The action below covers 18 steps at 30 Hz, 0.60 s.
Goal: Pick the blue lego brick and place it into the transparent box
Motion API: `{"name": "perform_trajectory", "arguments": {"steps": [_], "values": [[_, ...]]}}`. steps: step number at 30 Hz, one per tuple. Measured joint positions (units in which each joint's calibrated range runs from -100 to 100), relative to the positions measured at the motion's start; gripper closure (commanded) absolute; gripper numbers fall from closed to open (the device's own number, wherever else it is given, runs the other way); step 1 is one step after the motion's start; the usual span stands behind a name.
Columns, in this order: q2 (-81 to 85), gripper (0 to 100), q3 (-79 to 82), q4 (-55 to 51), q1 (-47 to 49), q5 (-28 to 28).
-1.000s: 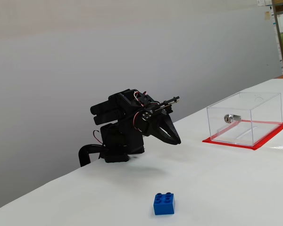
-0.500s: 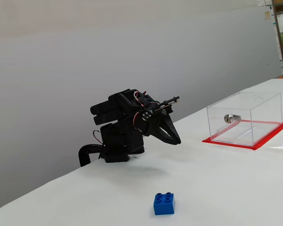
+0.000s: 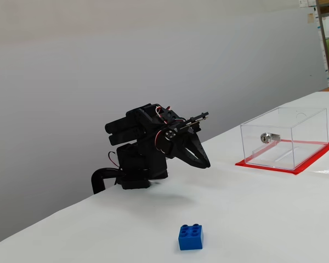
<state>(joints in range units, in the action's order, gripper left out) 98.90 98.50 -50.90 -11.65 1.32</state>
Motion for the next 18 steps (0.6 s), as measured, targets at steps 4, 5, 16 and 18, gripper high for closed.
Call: {"name": "perform_trajectory", "arguments": {"steps": [4,5,16,18], "values": [[0.00,99,0.00,0.00,0.00,0.00],[0.00,99,0.00,0.00,0.00,0.00],[0.00,99,-7.33,-5.91,5.34,0.00],[0.08,98,-9.89,-7.88,5.66,0.00]]}}
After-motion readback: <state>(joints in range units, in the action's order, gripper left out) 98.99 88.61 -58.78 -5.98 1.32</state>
